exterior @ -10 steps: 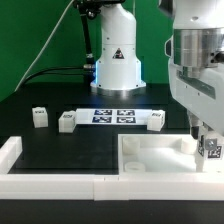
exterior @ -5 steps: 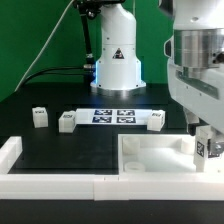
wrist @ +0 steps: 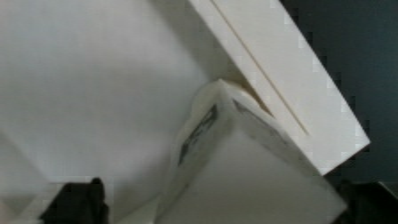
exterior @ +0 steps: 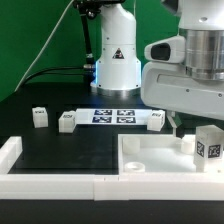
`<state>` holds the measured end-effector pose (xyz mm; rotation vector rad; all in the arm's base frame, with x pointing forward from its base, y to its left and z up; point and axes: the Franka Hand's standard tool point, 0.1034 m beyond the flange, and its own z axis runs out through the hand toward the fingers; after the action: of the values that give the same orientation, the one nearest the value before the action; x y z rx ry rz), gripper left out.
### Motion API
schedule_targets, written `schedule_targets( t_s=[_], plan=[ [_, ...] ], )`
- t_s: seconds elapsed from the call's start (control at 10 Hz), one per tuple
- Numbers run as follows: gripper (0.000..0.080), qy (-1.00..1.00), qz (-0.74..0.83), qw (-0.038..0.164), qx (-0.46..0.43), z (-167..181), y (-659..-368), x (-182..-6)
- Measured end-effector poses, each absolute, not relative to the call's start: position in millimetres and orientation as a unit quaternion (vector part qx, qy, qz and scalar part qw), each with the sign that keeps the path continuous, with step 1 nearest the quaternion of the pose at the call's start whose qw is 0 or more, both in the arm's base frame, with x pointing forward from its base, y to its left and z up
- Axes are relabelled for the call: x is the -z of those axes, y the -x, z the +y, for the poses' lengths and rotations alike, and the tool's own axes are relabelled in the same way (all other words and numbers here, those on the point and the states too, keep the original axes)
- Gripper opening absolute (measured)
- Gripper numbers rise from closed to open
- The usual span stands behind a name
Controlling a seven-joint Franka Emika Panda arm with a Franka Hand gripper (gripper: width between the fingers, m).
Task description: Assemble one leg
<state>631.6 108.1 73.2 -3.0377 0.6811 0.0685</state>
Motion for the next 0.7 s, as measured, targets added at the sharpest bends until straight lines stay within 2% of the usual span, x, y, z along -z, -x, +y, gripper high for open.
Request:
schedule_targets(
  t_s=[0.4, 0.6, 0.7],
  plan=[
    [0.0649, 1.0, 0.017, 0.01, -0.022, 117.1, -629.5, -73.5],
    [0.0649, 0.999, -0.028, 0.009, -0.021, 117.4, -629.2, -73.2],
    [0.0558, 0.999, -0.026, 0.009, -0.021, 117.1, -629.1, -73.1]
  ],
)
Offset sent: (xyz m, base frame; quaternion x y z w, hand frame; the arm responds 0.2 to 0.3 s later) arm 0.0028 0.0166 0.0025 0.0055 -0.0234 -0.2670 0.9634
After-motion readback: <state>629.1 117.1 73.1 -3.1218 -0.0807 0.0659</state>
